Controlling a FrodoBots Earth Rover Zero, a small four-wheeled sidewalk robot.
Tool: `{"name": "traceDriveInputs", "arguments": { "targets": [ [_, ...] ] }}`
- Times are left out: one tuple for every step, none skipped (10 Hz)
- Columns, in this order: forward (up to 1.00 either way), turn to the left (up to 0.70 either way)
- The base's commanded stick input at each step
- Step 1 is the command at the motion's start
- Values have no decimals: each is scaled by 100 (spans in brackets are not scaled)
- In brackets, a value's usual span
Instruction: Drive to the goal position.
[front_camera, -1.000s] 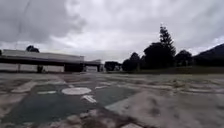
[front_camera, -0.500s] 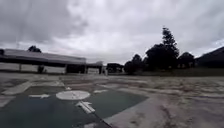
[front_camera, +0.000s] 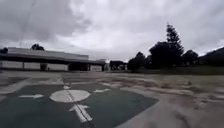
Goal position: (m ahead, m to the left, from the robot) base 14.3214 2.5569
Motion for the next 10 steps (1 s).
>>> {"name": "traceDriveInputs", "arguments": {
  "targets": [
    [70, 0],
    [70, 0],
    [70, 0],
    [70, 0],
    [70, 0],
    [70, 0],
    [70, 0],
    [70, 0],
    [70, 0],
    [70, 0]
  ]
}}
